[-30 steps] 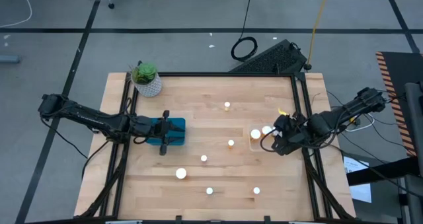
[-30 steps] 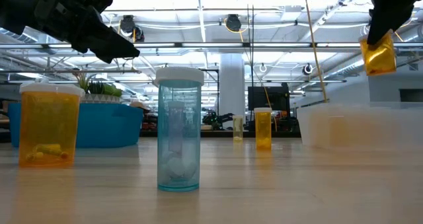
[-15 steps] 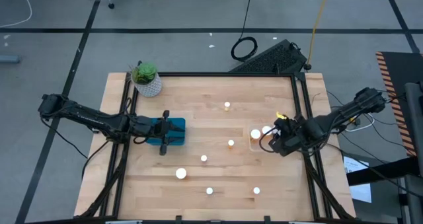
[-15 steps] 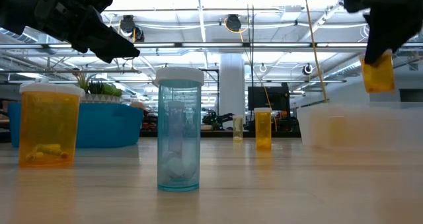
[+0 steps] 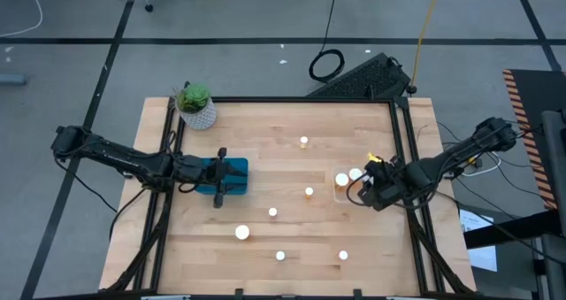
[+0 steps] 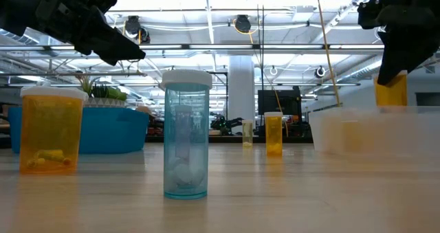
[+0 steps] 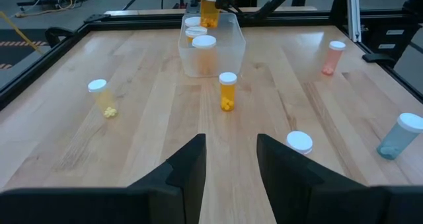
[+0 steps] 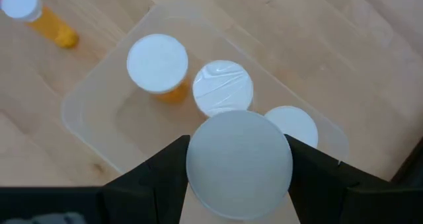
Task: Pick and place medicine bottles into bin by pill shape (circle, oval)
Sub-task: Put the large orange pill bottle into the transparent bin
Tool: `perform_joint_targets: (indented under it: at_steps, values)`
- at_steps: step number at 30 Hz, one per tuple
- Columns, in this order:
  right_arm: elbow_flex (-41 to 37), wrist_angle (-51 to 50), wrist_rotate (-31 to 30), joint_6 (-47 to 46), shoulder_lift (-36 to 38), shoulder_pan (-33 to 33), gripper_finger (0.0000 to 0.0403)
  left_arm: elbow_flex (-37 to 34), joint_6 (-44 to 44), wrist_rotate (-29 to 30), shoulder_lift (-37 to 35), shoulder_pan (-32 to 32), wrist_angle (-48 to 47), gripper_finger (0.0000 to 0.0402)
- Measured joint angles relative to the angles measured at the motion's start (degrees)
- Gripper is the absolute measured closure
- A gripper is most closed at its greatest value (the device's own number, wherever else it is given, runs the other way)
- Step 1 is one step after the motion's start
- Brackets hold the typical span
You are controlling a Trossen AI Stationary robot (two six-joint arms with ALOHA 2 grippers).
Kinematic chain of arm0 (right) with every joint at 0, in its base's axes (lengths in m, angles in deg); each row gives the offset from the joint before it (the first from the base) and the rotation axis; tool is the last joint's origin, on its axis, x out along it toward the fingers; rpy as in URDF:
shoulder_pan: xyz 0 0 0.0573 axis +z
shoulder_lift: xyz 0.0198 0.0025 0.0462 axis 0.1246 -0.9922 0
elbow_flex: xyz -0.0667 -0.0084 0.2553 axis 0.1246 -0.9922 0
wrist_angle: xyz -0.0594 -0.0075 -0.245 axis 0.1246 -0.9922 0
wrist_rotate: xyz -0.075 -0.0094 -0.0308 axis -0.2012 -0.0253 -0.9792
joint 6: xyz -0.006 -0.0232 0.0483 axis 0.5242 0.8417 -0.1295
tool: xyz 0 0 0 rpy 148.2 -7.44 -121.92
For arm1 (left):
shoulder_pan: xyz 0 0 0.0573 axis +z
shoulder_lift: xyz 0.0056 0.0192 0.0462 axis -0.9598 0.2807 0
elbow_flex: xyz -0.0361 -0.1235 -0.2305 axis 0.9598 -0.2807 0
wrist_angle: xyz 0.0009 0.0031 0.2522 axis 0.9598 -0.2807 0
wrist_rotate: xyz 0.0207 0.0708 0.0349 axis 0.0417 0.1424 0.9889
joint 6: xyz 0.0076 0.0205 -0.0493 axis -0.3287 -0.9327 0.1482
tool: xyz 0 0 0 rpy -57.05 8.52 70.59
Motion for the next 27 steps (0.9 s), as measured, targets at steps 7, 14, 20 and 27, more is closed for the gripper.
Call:
perform_joint_targets:
  at_steps: [7, 14, 20, 27]
  values:
    - [1.4, 1.0, 3.7, -0.6, 4.3, 0.1, 0.0193, 0.0, 0.0, 0.0, 0.0, 0.0, 0.0, 0.0263]
    - [0.8, 0.9, 3.8, -0.1, 4.2, 0.1, 0.0193, 0.0, 0.0, 0.0, 0.0, 0.0, 0.0, 0.0263]
    - [-3.7, 2.0, 6.6, -0.8, 4.0, 0.1, 0.0193, 0.0, 0.0, 0.0, 0.0, 0.0, 0.0, 0.0263]
    - [-6.6, 5.6, 6.5, -0.4, 4.0, 0.1, 0.0191, 0.0, 0.1, 0.0, 0.0, 0.0, 0.0, 0.0263]
